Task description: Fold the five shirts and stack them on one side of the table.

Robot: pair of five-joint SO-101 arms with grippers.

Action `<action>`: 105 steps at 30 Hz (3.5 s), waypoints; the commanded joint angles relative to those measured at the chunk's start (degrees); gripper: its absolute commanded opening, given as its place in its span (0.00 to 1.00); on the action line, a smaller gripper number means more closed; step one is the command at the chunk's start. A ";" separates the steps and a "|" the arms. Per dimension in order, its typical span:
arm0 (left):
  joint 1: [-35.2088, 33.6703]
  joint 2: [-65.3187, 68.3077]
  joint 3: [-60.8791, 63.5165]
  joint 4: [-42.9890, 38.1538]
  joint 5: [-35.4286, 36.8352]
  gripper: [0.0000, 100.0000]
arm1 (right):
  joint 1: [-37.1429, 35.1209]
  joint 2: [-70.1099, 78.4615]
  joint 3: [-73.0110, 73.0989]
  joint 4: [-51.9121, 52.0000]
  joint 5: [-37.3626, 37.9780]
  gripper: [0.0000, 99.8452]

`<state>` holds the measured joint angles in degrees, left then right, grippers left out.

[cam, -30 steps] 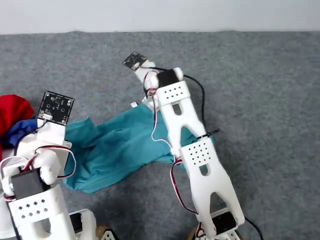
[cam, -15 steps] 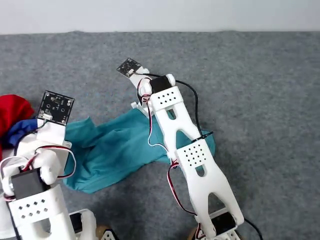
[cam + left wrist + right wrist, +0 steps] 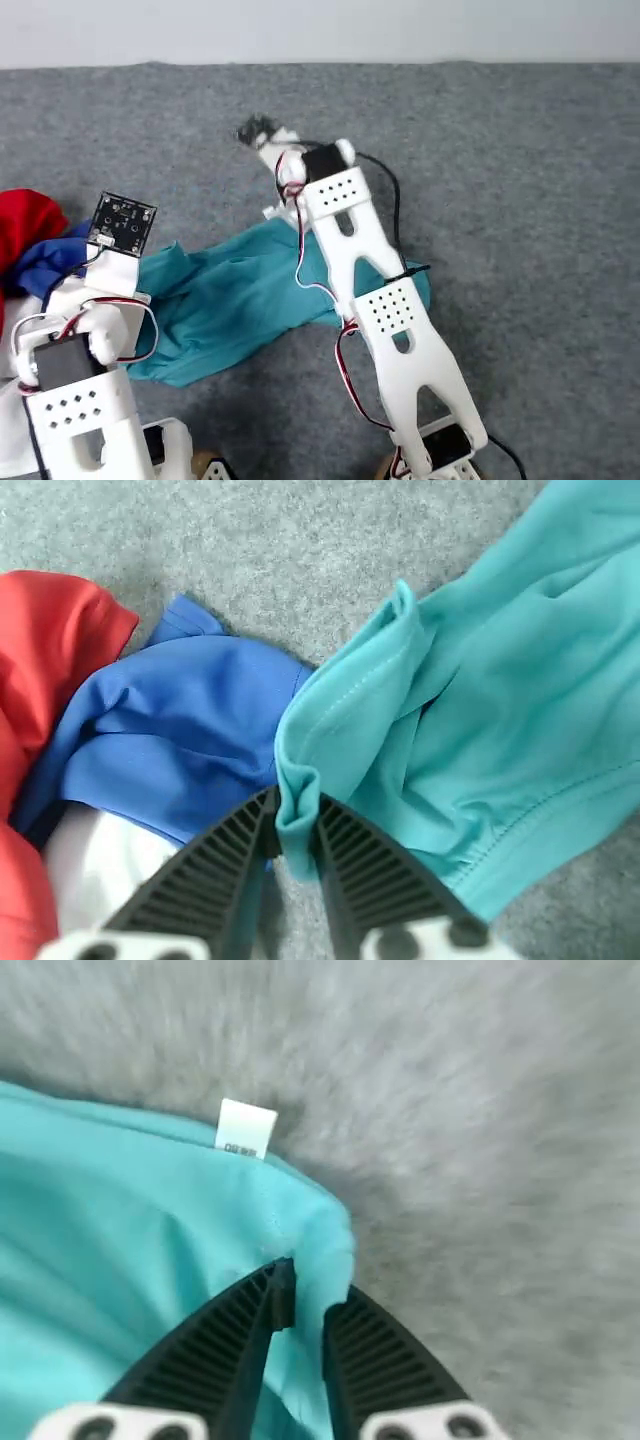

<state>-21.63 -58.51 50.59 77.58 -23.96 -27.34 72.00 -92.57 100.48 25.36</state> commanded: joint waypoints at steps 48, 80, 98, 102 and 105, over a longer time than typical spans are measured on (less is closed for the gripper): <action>13.89 22.59 -83.91 -29.54 -8.09 0.01 | 23.16 -80.57 -1.93 2.42 7.21 0.01; 20.13 82.46 -87.34 -18.46 -15.38 0.01 | 29.85 -92.88 124.84 -70.73 12.40 0.01; 21.01 90.02 -87.34 -37.71 -20.04 0.01 | 32.13 -62.73 98.73 -85.14 15.30 0.01; 20.92 89.41 -88.31 -31.91 -20.75 0.01 | 32.04 -64.57 98.73 -77.05 15.30 0.01; 20.66 88.00 -89.98 -21.10 -24.62 0.01 | 32.22 -66.77 98.73 -69.23 15.38 0.01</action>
<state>-0.88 32.48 -35.47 48.13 -45.32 4.13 9.85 9.93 25.05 40.22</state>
